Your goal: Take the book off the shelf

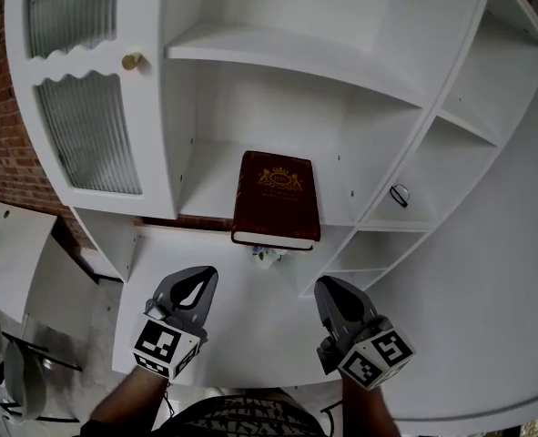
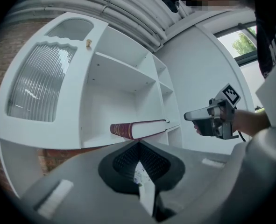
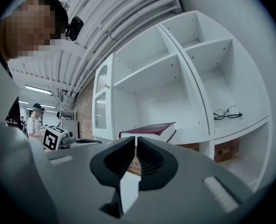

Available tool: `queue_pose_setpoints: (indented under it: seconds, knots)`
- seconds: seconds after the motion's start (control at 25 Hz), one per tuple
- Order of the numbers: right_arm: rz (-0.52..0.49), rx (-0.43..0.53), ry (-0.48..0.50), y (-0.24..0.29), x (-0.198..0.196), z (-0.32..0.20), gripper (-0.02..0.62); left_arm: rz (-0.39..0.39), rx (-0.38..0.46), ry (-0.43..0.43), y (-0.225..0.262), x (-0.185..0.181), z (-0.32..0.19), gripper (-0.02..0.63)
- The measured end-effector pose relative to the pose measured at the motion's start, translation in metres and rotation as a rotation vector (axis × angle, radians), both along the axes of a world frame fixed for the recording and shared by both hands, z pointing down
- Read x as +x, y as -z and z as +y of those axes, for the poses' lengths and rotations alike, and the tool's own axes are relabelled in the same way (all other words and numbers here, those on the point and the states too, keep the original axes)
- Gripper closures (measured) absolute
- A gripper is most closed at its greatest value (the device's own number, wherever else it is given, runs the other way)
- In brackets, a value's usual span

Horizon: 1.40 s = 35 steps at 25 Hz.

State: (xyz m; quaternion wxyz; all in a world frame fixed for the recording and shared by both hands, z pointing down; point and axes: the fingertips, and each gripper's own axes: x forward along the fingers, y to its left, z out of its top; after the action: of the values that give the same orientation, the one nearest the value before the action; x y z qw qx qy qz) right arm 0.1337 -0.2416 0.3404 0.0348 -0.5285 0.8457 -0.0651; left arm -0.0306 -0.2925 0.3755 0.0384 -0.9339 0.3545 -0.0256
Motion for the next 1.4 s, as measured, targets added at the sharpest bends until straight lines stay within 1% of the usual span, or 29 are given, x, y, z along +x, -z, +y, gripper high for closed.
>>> queue_pose_setpoints:
  seconds: [0.08, 0.12, 0.2, 0.28, 0.44, 0.6, 0.76, 0.84, 1.04, 1.12, 1.2, 1.4]
  knots:
    - [-0.014, 0.008, 0.014, 0.006, 0.005, -0.012, 0.57, 0.002, 0.014, 0.019, 0.008, 0.004, -0.007, 0.604]
    - [-0.021, 0.013, 0.018, 0.009, 0.009, -0.019, 0.572, -0.003, 0.022, 0.023, 0.011, 0.007, -0.012, 0.591]
    - [-0.038, 0.023, 0.017, 0.015, 0.016, -0.034, 0.572, -0.021, 0.031, 0.026, 0.015, 0.014, -0.022, 0.535]
    - [-0.063, 0.024, 0.019, 0.018, 0.024, -0.048, 0.562, -0.03, 0.028, 0.026, 0.017, 0.021, -0.031, 0.504]
    - [-0.109, 0.013, 0.046, 0.018, 0.033, -0.071, 0.478, -0.041, 0.012, 0.013, 0.015, 0.034, -0.045, 0.436]
    - [-0.165, -0.012, 0.12, 0.019, 0.03, -0.089, 0.335, -0.034, 0.008, 0.0, 0.018, 0.045, -0.056, 0.41]
    - [-0.183, -0.056, 0.167, 0.015, 0.024, -0.104, 0.29, -0.04, 0.003, -0.036, 0.019, 0.056, -0.062, 0.384]
    - [-0.195, -0.09, 0.182, 0.012, 0.021, -0.109, 0.279, -0.045, 0.002, -0.035, 0.019, 0.058, -0.064, 0.384]
    - [-0.232, -0.165, 0.217, -0.001, 0.014, -0.118, 0.278, -0.052, 0.001, -0.006, 0.017, 0.059, -0.074, 0.384]
    - [-0.238, -0.172, 0.228, -0.003, 0.012, -0.118, 0.283, -0.052, -0.004, -0.003, 0.016, 0.061, -0.079, 0.384]
    - [-0.222, -0.164, 0.227, -0.003, 0.009, -0.116, 0.303, -0.045, -0.008, -0.006, 0.016, 0.063, -0.08, 0.384]
    - [-0.21, -0.165, 0.223, -0.007, 0.009, -0.105, 0.31, -0.041, -0.006, -0.009, 0.013, 0.062, -0.068, 0.385]
